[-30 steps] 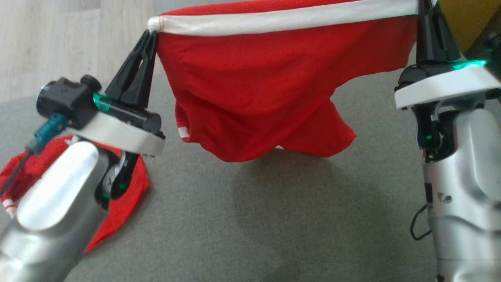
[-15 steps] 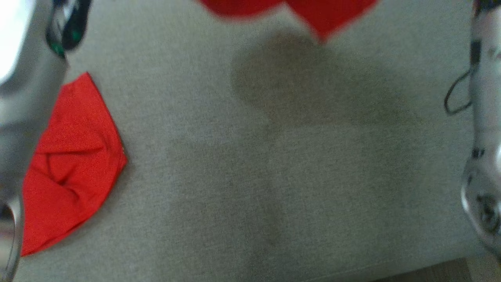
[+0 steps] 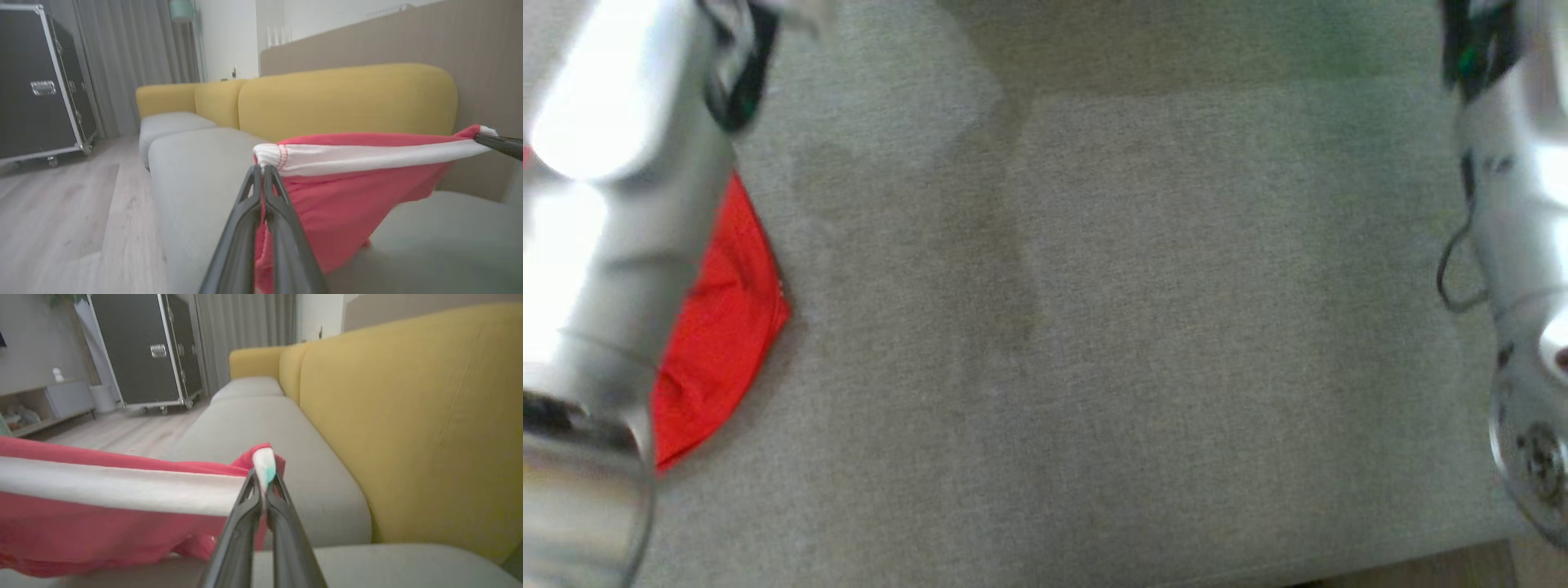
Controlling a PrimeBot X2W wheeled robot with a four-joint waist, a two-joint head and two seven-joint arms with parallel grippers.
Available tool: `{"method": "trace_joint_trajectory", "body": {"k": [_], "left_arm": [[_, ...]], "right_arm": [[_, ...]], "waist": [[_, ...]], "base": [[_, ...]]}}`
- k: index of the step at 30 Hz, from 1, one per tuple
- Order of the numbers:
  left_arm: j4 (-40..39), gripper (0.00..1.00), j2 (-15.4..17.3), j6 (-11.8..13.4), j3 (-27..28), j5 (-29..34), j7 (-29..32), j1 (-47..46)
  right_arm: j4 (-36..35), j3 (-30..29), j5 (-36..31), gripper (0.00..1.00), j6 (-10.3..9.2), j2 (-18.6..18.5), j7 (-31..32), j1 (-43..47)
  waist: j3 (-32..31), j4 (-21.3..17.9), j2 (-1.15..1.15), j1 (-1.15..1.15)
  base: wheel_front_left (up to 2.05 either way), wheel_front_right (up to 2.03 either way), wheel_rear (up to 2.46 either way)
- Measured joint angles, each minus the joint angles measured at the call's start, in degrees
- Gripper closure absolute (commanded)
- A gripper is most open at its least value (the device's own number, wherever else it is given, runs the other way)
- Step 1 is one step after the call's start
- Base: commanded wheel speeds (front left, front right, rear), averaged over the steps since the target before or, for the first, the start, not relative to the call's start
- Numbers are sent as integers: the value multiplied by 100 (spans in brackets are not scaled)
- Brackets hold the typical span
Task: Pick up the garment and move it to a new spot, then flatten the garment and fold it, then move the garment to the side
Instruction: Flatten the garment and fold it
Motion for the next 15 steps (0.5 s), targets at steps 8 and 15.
{"method": "trace_joint_trajectory", "body": {"k": [8, 15], "left_arm": [[-311, 100, 19, -93, -219, 55, 1, 1701], [-931, 100, 233, -96, -415, -29, 2, 3004]], "right_arm": [[946, 934, 315, 100, 0, -292, 399, 754], [770, 1842, 1171, 100, 0, -590, 979, 1469]], "waist": [[-382, 107, 0, -2], [-906, 103, 1, -2]], "base": [[0, 0, 0], [0, 0, 0]]}}
